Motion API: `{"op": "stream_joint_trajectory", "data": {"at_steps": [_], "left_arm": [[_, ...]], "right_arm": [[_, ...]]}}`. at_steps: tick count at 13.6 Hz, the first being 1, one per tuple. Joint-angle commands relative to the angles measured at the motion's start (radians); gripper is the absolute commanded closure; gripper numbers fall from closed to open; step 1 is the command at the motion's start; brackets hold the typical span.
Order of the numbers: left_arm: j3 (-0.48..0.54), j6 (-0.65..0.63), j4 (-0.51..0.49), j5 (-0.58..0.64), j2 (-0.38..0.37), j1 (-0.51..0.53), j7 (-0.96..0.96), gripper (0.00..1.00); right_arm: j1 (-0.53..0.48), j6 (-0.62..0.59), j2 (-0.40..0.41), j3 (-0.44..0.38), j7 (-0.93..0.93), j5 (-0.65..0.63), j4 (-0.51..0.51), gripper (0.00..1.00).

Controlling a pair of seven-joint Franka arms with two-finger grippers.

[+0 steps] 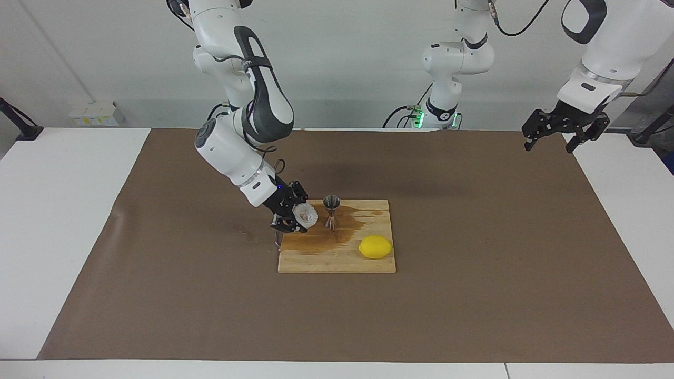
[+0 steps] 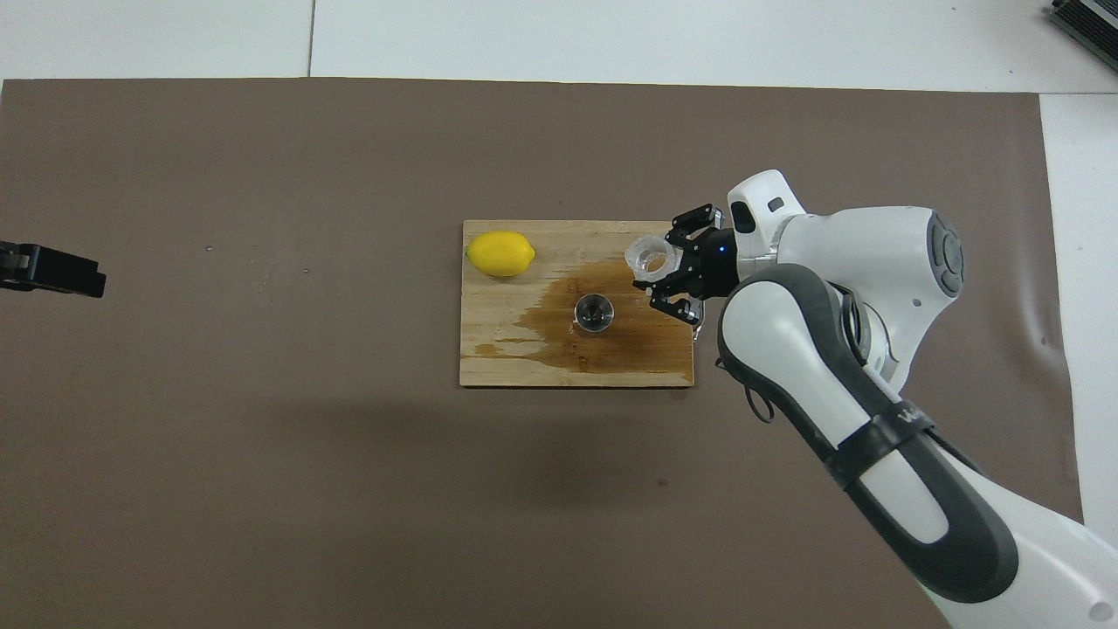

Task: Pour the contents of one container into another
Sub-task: 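Lift the white cup with the right gripper over the metal cup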

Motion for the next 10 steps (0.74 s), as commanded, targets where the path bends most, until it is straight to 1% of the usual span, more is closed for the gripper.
{"op": "stream_joint_trajectory", "data": {"at_steps": [1,4,8,10], "left_arm": [[-0.055,-0.026,0.002,0.001,-0.013,0.043,0.013,0.00],[-0.059,-0.027,-0.003,0.000,-0.011,0.045,0.013,0.00],[-0.057,-0.023,-0.006,0.001,-0.011,0.032,0.003,0.00],[-0.057,-0.023,-0.008,0.001,-0.011,0.031,0.001,0.00]], "right_arm": [[0.030,0.001,-0.043,-0.001,0.110,-0.155,-0.011,0.88],[0.053,-0.016,-0.081,0.001,0.197,-0.393,-0.011,0.88],[0.116,-0.029,-0.095,0.001,0.236,-0.579,-0.011,0.88],[0.132,-0.029,-0.103,0.001,0.236,-0.654,-0.017,0.88]]}}
